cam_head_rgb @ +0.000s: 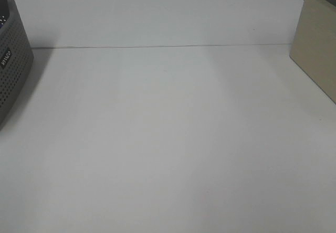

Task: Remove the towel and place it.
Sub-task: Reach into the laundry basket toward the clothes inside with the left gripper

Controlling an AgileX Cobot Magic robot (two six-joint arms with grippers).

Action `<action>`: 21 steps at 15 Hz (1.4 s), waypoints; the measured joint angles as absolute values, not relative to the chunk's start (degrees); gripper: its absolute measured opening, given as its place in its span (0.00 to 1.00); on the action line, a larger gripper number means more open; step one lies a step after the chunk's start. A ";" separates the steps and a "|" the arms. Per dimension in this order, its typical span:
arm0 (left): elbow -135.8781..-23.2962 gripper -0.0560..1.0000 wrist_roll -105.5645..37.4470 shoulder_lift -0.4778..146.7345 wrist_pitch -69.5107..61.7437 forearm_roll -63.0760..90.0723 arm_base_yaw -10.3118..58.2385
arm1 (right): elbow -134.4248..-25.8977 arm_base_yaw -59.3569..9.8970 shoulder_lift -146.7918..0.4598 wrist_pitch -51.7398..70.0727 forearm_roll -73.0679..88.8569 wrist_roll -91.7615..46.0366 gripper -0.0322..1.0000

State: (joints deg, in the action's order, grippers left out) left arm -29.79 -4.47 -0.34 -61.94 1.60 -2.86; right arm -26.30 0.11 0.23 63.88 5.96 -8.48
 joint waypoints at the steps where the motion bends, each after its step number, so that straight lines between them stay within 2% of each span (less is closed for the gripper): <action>1: -29.79 0.99 -4.47 -0.34 -61.94 1.60 -2.86 | -26.30 0.11 0.23 63.88 5.96 -8.48 0.76; 21: -29.79 0.99 -4.47 -0.34 -61.94 1.60 -2.86 | -26.30 0.11 0.23 63.88 5.96 -8.48 0.76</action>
